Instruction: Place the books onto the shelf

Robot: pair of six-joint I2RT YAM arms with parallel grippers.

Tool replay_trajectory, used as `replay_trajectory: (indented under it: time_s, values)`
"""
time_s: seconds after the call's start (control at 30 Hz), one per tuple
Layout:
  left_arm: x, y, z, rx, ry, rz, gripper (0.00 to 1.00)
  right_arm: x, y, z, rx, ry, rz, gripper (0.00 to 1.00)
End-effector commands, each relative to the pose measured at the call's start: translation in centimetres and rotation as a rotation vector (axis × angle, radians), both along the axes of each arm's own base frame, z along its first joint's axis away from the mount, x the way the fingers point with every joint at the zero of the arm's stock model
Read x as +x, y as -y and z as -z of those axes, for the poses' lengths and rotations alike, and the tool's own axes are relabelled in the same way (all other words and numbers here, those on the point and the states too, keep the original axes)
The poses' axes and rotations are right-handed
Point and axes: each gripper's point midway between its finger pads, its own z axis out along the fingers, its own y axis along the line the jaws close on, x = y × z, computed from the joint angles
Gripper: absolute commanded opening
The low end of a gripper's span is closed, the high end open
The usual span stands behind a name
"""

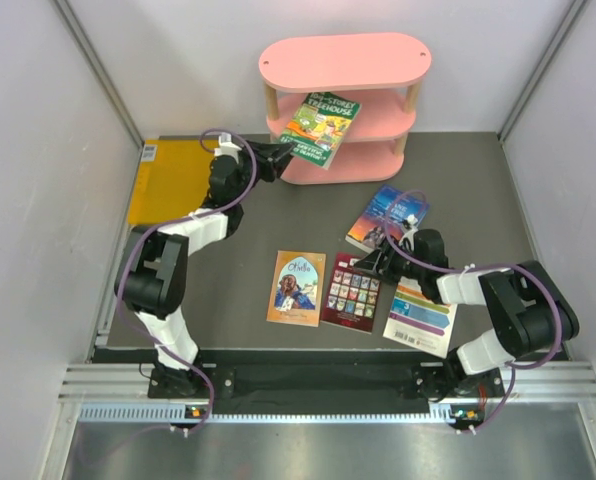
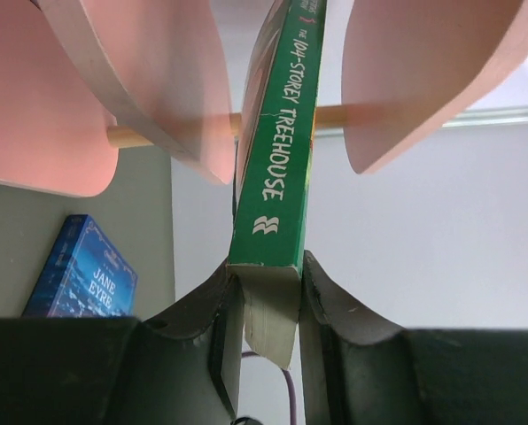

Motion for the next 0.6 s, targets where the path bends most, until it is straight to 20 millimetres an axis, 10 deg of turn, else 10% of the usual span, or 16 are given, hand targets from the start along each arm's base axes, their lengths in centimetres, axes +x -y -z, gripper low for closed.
replay_trajectory:
  time_s: [0.0,0.57]
  values:
    - [-0.1,-0.6,-9.5,-0.132,0.259,-0.114,0.0,0.5,-0.7,-0.8,0.014,0.049,-0.015,0.51]
    - [3.2,1.1,-8.5,-0.196,0.147,-0.381,0.0,0.0,-1.0,-0.4,0.022,0.034,-0.039,0.51]
